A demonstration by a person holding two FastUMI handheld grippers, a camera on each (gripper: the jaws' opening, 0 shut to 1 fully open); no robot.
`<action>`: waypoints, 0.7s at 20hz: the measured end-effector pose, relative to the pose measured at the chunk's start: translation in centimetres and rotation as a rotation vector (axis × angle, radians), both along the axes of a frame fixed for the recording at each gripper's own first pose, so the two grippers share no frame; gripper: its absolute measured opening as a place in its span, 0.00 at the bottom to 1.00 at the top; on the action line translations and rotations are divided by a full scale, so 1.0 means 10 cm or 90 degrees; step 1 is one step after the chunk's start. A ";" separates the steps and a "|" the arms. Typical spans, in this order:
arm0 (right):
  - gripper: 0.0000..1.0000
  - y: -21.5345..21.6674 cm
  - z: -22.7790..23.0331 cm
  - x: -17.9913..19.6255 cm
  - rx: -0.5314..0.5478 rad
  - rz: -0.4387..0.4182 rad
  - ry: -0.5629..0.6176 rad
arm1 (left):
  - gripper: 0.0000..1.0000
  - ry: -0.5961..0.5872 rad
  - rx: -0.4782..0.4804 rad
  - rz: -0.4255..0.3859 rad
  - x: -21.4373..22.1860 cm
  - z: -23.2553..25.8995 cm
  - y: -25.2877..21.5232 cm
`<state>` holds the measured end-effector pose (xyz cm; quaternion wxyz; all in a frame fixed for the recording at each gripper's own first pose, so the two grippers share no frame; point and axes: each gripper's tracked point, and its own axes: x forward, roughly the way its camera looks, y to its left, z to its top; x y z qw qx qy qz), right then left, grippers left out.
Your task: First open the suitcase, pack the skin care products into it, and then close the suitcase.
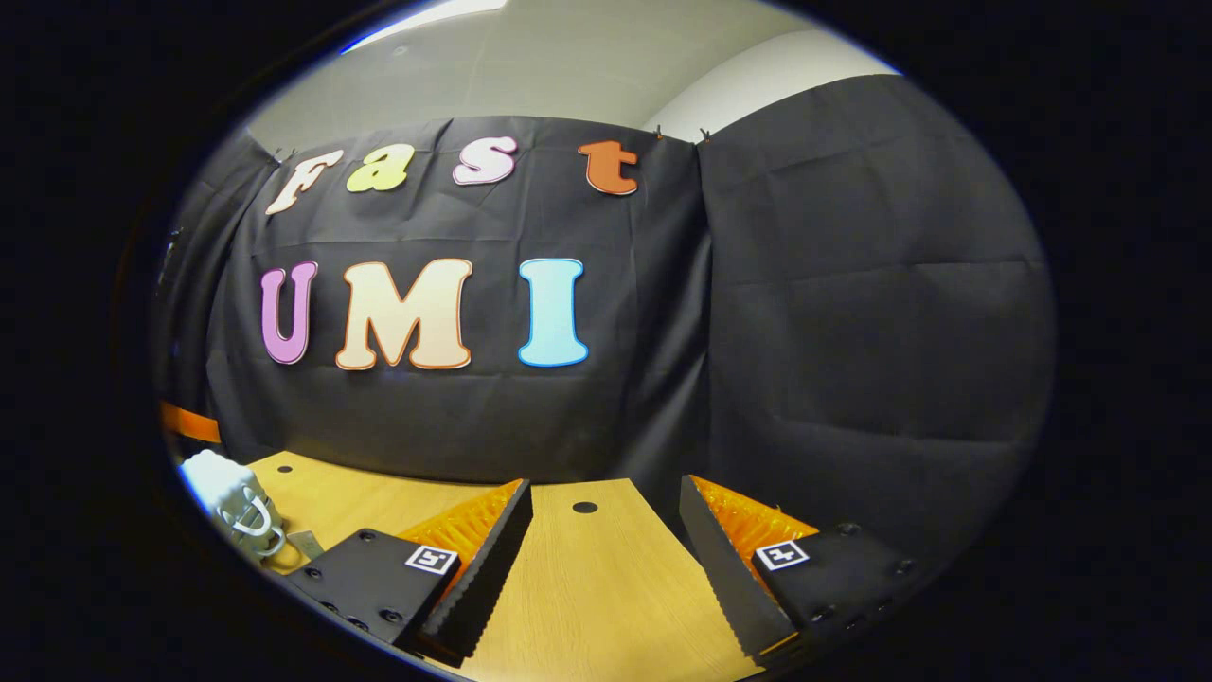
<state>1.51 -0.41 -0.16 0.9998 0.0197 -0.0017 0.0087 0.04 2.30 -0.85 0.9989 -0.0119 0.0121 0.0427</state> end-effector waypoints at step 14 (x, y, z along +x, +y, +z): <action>0.98 0.77 -0.31 -0.24 -0.009 0.105 0.043 | 0.94 0.231 -0.054 0.046 0.10 -0.83 0.71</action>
